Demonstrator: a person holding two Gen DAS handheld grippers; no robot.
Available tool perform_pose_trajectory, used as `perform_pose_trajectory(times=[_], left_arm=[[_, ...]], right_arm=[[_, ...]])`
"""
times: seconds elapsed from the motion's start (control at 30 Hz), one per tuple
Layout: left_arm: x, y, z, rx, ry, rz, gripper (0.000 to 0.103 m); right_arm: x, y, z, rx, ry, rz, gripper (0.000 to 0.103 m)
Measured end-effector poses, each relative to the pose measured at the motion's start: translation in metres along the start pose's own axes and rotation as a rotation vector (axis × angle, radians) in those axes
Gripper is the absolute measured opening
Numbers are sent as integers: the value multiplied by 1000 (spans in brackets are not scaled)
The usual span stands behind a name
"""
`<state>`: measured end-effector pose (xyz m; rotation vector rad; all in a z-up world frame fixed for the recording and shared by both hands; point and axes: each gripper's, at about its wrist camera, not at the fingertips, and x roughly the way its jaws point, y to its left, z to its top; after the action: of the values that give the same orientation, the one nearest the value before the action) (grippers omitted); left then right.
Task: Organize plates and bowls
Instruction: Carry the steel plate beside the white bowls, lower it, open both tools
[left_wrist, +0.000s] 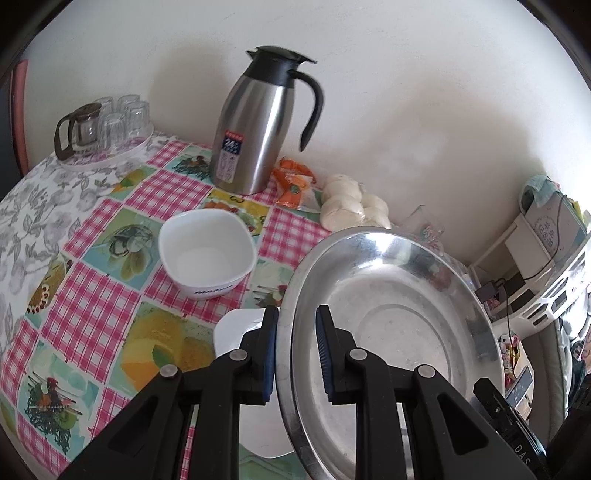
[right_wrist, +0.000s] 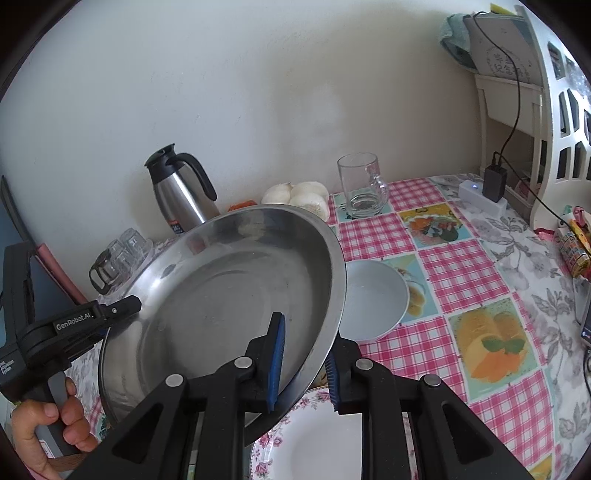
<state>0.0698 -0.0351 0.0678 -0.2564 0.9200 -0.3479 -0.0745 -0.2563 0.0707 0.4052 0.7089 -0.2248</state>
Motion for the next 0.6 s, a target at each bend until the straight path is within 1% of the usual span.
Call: perform_pose_trajectory(times=[0.13, 0.23, 0.4, 0.6], left_arm=[[12, 14, -5, -10, 17, 49, 21], [23, 25, -9, -30, 48, 71, 21], [35, 38, -15, -47, 85, 99, 21], [41, 50, -17, -67, 104, 116, 21]], right_arm=[[16, 7, -8, -15, 33, 8, 23], [31, 11, -16, -23, 75, 2, 23], [46, 16, -25, -41, 109, -1, 23], [60, 22, -32, -54, 132, 0, 25]])
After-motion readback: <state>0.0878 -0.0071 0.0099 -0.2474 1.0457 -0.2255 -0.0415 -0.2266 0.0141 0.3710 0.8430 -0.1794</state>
